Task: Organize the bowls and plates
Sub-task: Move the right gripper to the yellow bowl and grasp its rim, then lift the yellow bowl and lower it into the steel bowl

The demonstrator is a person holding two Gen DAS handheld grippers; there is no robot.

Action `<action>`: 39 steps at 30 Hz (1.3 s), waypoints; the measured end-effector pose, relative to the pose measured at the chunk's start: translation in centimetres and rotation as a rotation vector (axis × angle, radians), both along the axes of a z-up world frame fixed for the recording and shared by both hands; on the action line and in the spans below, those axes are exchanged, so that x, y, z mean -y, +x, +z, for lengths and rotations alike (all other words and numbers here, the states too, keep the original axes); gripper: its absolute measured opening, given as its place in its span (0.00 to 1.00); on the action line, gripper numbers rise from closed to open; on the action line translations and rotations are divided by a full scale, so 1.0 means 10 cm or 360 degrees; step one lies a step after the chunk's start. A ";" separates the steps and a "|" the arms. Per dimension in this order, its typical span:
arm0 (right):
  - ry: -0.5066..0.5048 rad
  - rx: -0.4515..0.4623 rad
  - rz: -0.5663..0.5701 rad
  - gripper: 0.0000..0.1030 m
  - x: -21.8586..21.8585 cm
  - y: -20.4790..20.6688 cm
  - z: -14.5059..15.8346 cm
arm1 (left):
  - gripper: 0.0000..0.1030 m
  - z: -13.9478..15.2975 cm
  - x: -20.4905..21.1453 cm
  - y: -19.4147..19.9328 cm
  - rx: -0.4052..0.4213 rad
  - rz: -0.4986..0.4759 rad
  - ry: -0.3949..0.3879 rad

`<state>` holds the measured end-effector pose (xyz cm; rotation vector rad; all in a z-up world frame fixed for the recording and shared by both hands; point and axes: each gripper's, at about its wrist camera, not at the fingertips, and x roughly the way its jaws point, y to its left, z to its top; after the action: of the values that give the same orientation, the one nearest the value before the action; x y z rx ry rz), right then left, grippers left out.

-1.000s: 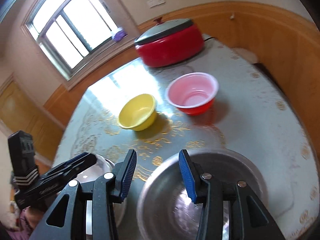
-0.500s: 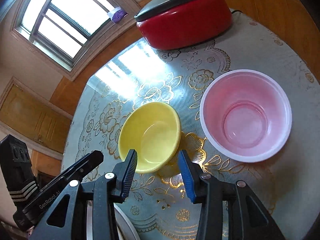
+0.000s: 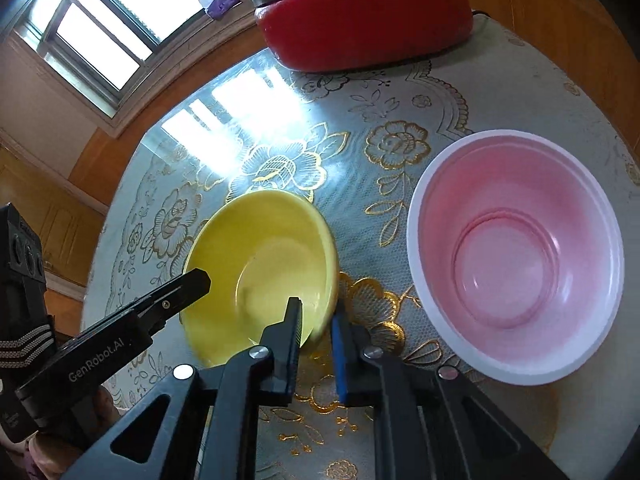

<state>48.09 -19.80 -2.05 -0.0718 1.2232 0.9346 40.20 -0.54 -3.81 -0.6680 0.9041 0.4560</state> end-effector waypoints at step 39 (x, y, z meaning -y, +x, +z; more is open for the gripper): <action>0.0107 0.0130 -0.0288 0.11 2.48 -0.99 0.54 | 0.16 0.59 2.23 -0.90 0.0246 -0.0817 0.0223</action>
<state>38.16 -44.62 3.40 0.0530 1.1024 0.8061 31.21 -22.88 2.10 -0.3185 0.8504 0.0068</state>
